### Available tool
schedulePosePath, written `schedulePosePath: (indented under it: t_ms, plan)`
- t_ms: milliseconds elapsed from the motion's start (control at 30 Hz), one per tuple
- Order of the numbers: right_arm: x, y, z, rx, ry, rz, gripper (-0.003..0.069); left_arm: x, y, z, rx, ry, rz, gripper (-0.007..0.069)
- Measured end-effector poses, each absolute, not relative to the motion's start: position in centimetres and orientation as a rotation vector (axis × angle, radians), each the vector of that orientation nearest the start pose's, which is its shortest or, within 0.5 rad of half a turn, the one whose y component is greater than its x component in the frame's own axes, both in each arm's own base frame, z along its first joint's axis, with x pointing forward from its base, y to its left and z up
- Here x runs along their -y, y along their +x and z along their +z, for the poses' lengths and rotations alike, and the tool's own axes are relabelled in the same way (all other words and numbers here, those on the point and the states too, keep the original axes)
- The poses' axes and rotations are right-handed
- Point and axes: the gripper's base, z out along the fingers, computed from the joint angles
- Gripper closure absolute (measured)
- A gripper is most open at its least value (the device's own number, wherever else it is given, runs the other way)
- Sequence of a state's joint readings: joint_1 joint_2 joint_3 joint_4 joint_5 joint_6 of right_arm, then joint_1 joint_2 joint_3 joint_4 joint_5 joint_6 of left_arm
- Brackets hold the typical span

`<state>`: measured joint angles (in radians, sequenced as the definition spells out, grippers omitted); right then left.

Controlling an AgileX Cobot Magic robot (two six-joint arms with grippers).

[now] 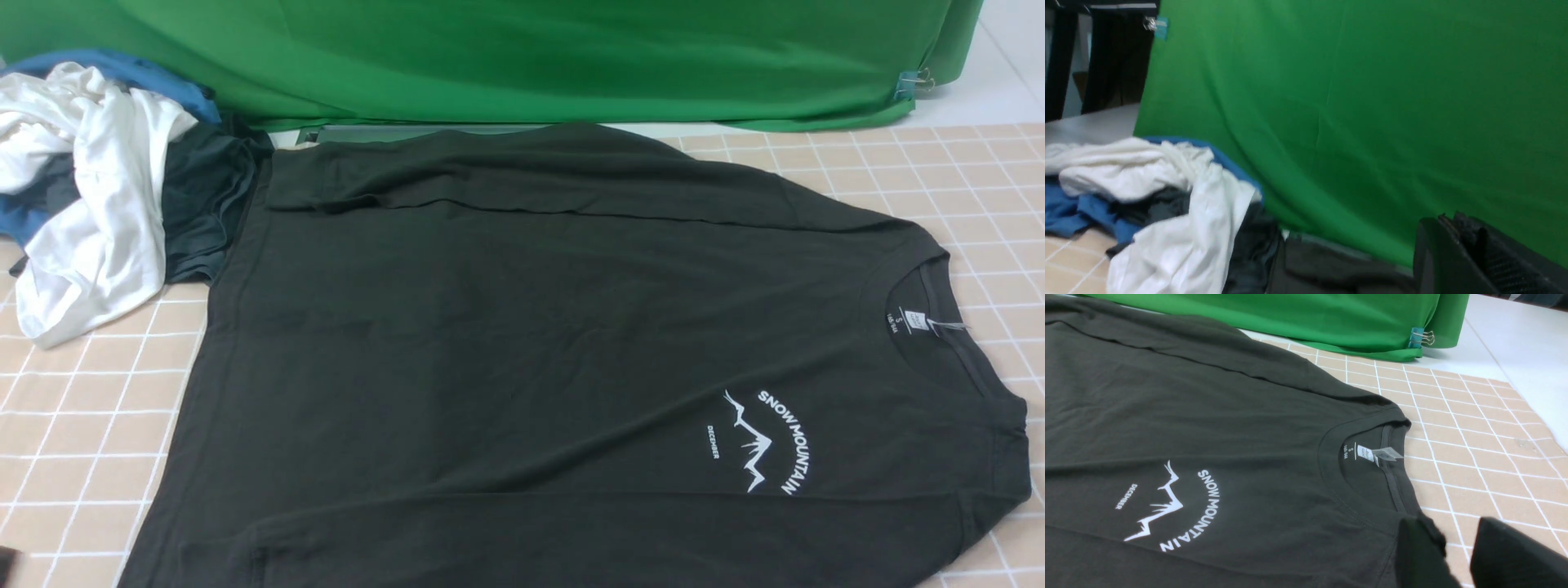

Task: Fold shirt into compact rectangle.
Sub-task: 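Grasp the left edge of the dark T-shirt lying flat on the table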

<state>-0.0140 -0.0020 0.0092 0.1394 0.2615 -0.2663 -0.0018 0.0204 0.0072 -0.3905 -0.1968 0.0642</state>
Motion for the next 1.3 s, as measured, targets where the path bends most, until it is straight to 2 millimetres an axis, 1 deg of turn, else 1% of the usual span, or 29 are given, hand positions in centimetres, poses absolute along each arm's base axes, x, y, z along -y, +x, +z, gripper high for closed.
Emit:
schedulePosePath:
  t_ms: [133, 233, 267, 367, 400, 467, 500, 533, 567, 600, 667, 700, 767, 833, 867, 933, 1000, 1033, 1067, 1100, 1133, 1167, 1200, 1300]
  plan:
    - [-0.3, 5.5, 18.7, -1.746, -0.129, -0.075, 0.0421, -1.2, 5.1, 23.8, -1.133, -0.382, -0.311, 0.0602]
    - [-0.2, 5.5, 18.7, -1.738, -0.128, -0.076, 0.0421, -1.8, 4.4, 25.1, -0.929, -0.470, -0.432, 0.0602]
    - [-0.2, 5.5, 18.8, -1.731, -0.125, -0.076, 0.0421, -1.8, 4.2, 25.4, -0.887, -0.475, -0.452, 0.0602]
    - [-0.3, 5.6, 19.3, -1.685, -0.056, -0.014, 0.0421, -1.6, 3.8, 27.2, -0.856, -0.459, -0.518, 0.0602]
    - [-0.3, 5.7, 19.9, -1.619, 0.063, 0.094, 0.0421, -1.0, 3.7, 29.0, -0.924, -0.425, -0.546, 0.0602]
    - [-0.1, 5.7, 20.6, -1.525, 0.242, 0.258, 0.0421, -0.3, 3.5, 32.2, -1.053, -0.373, -0.535, 0.0602]
    - [0.0, 5.6, 21.0, -1.470, 0.339, 0.348, 0.0421, -0.1, 4.0, 33.0, -1.170, -0.363, -0.514, 0.0602]
    - [0.1, 5.6, 21.0, -1.459, 0.357, 0.364, 0.0421, 0.0, 4.1, 33.3, -1.198, -0.358, -0.505, 0.0602]
    - [0.3, 5.6, 21.5, -1.367, 0.497, 0.500, 0.0421, 0.3, 5.0, 35.5, -1.412, -0.323, -0.424, 0.0602]
    - [0.5, 5.5, 21.8, -1.320, 0.556, 0.562, 0.0421, 0.4, 5.6, 36.3, -1.518, -0.301, -0.376, 0.0602]
    - [0.6, 5.5, 22.0, -1.266, 0.618, 0.627, 0.0421, 0.5, 7.5, 38.0, -1.769, -0.250, -0.282, 0.0602]
    - [0.7, 5.5, 22.1, -1.251, 0.633, 0.643, 0.0421, 0.6, 8.5, 38.0, -1.941, -0.218, -0.237, 0.0602]
    - [0.7, 5.4, 22.2, -1.235, 0.644, 0.655, 0.0421, 0.7, 10.0, 37.8, -2.140, -0.178, -0.197, 0.0602]
    - [0.8, 5.4, 22.3, -1.220, 0.651, 0.662, 0.0421, 0.7, 12.2, 36.2, -2.388, -0.110, -0.152, 0.0602]
    - [0.9, 5.4, 22.4, -1.200, 0.660, 0.672, 0.0421, 0.7, 13.5, 34.4, -2.524, -0.078, -0.137, 0.0602]
    - [1.0, 5.3, 22.6, -1.177, 0.661, 0.671, 0.0421, 0.8, 14.6, 32.2, -2.631, -0.069, -0.138, 0.0602]
    - [0.8, 5.3, 23.0, -1.187, 0.646, 0.681, 0.0435, 1.0, 14.9, 29.6, -2.734, -0.064, -0.172, 0.0602]
    - [0.6, 5.2, 23.6, -1.211, 0.620, 0.687, 0.0447, 1.2, 14.9, 28.2, -2.781, -0.062, -0.206, 0.0603]
    - [0.1, 5.0, 25.2, -1.278, 0.540, 0.667, 0.0497, 1.5, 14.6, 26.7, -2.826, -0.057, -0.246, 0.0606]
    - [-0.3, 4.8, 26.6, -1.336, 0.466, 0.639, 0.0546, 1.7, 14.4, 25.6, -2.851, -0.059, -0.272, 0.0608]
    - [-0.5, 4.7, 27.6, -1.367, 0.418, 0.621, 0.0571, 1.8, 14.3, 25.0, -2.864, -0.061, -0.282, 0.0609]
    - [-1.0, 4.8, 29.4, -1.455, 0.328, 0.582, 0.0607, 1.8, 14.2, 24.2, -2.884, -0.058, -0.276, 0.0609]
    - [-1.3, 4.8, 30.6, -1.500, 0.270, 0.559, 0.0613, 1.7, 14.2, 23.9, -2.890, -0.063, -0.265, 0.0609]
    - [-2.3, 6.5, 34.2, -1.723, 0.087, 0.492, 0.0619, 1.4, 15.0, 23.0, -2.919, -0.041, -0.199, 0.0609]
